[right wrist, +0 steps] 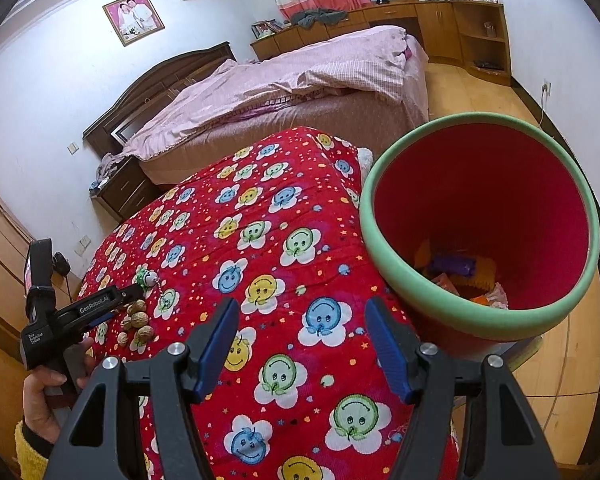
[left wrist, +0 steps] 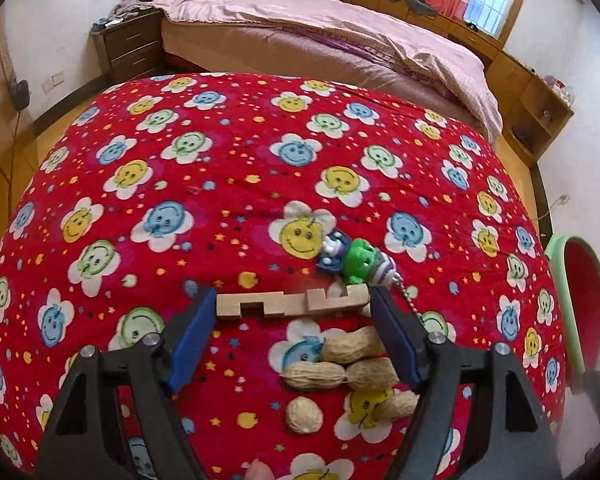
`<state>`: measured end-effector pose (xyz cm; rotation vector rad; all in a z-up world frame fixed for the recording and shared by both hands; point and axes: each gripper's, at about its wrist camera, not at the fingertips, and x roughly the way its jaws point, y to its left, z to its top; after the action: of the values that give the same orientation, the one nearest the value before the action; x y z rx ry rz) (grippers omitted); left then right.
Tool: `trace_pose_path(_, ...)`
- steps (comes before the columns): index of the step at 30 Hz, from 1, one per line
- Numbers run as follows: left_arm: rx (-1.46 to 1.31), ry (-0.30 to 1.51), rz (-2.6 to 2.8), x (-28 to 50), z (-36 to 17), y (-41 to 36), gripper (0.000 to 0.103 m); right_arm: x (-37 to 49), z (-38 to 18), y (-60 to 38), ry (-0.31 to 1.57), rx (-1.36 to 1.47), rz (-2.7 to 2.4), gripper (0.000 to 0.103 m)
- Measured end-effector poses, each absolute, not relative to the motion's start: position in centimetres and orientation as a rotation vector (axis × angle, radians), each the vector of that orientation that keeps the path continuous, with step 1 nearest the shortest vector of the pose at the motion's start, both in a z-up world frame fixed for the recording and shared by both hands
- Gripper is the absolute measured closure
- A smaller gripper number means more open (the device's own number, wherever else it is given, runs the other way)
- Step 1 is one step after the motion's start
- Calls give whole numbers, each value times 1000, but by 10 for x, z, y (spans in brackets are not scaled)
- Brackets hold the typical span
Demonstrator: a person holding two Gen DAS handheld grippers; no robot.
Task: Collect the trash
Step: 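Grasp the light wooden piece with the left tool, then grasp the green toy keychain with the right tool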
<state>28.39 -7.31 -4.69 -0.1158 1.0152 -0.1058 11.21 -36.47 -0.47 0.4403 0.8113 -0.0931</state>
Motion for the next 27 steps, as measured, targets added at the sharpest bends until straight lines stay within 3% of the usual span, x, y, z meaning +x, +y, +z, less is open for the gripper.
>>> trace_pose_path(13,-86,981,-128,276,-40,-64,26,126,-1,-349,820,391,-59,35)
trace_pose_path(27,-110,927,14,264,-24,30,26,171,9,-281,838,299,66,35)
